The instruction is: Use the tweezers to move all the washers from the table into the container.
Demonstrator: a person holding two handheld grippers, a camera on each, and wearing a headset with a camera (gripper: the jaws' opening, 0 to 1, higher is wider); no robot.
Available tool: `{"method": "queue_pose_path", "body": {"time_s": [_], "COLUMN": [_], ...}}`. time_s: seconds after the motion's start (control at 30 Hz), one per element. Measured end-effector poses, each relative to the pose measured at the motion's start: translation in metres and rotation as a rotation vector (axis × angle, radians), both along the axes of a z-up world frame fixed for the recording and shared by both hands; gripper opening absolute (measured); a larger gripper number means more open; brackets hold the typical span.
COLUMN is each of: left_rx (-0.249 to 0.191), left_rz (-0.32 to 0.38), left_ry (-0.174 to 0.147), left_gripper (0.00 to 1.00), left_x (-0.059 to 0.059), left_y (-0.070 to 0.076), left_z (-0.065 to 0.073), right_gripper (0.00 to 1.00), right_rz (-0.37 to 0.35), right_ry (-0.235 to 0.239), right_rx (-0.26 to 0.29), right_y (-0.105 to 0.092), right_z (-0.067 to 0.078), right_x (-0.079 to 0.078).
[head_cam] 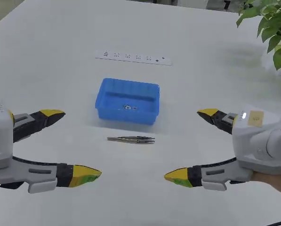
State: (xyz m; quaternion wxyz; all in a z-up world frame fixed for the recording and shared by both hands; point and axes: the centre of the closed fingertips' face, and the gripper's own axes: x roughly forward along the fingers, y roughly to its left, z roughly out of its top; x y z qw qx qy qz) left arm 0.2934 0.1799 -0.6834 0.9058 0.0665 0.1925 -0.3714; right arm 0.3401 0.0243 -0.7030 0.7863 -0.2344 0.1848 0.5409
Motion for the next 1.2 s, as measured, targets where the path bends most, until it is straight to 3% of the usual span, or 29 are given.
{"method": "queue_pose_path", "body": {"time_s": [0.7,1.2], "left_rx": [-0.032,-0.007], "left_rz": [0.012,-0.011], "left_ry": [-0.013,-0.01], "left_gripper": [1.0,1.0], "left_x": [-0.002,-0.003], "left_y": [-0.006,-0.005], "left_z": [0.011,0.012], "right_gripper": [1.0,1.0], "right_rz": [-0.009,-0.041], "right_ry": [0.006,0.009], "right_rx": [0.017,0.021], "right_y": [-0.003,-0.011], "right_z": [0.007,0.011], "right_x": [-0.007,-0.003]}}
